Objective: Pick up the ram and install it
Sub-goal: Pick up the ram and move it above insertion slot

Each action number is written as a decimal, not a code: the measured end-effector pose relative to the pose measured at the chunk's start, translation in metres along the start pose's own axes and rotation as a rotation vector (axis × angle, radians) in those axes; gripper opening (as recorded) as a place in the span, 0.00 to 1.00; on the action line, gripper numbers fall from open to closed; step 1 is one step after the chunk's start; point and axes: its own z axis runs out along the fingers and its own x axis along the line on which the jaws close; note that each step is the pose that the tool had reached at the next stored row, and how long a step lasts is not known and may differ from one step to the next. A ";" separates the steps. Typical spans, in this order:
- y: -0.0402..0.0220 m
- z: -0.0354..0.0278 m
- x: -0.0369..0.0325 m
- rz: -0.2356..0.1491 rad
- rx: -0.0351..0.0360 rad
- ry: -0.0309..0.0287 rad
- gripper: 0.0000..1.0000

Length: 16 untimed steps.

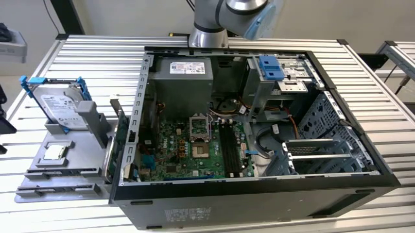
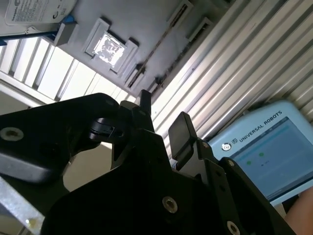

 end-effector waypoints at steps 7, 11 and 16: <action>0.0000 0.0128 0.0005 0.000 -0.0001 0.0000 1.00; -0.0002 0.0200 0.0011 0.000 -0.0001 0.0001 1.00; 0.0000 0.0292 0.0018 0.014 0.0004 -0.0001 1.00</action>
